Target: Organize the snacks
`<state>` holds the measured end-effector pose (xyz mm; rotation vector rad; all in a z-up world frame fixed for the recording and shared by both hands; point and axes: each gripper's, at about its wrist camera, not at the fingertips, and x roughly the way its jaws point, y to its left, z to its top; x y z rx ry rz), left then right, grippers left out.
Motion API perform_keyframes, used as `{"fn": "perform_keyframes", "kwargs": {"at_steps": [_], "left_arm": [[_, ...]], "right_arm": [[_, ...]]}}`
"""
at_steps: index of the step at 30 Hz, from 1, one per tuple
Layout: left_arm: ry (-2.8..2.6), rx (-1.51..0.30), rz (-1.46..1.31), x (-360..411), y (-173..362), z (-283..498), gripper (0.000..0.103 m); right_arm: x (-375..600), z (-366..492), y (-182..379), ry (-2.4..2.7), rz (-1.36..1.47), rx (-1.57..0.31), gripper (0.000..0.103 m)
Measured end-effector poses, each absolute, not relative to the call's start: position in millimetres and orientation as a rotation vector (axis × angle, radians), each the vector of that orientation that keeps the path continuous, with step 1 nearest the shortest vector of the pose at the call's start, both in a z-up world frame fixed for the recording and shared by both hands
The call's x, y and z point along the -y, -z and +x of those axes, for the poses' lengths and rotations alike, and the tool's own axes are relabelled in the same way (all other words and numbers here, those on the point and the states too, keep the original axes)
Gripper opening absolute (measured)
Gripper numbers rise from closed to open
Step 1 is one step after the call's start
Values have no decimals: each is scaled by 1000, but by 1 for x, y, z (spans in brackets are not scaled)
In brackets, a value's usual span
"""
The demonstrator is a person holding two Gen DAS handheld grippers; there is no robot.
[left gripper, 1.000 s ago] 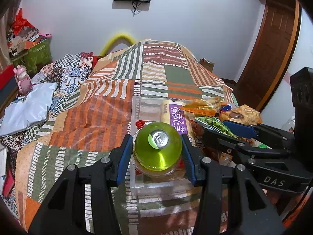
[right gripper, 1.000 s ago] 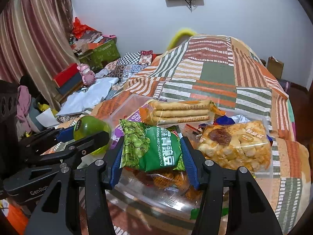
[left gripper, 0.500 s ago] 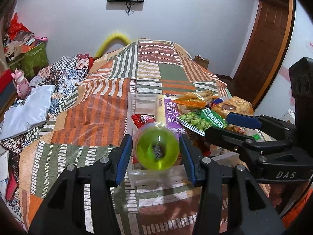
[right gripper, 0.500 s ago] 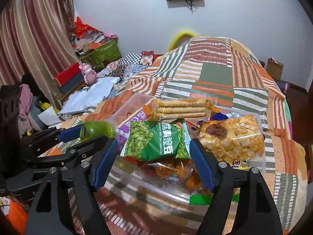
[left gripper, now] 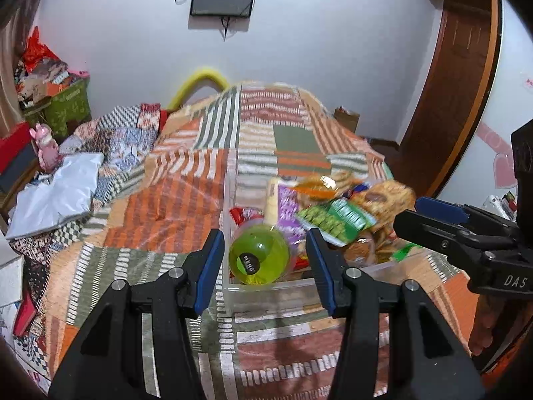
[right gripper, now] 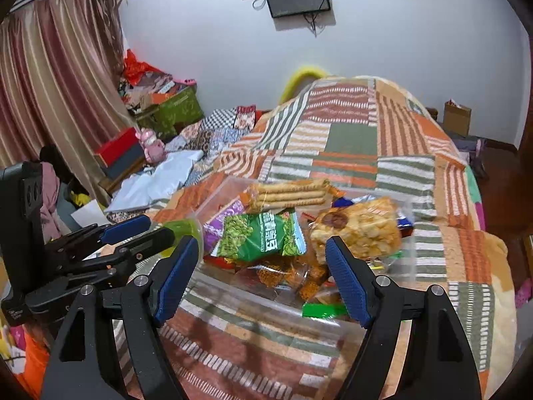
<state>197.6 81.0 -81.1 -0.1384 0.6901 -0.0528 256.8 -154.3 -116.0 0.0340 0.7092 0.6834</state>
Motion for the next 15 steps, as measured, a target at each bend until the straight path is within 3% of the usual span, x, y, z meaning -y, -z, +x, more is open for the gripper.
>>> {"fn": "perform_keyframes", "kwargs": {"at_steps": [9, 15], "left_arm": [[73, -534, -132, -66, 22, 149, 54], [67, -445, -132, -57, -8, 113, 76]], "right_arm": [[183, 216, 72, -674, 63, -580, 76], [202, 188, 53, -665, 86, -503, 86]]}}
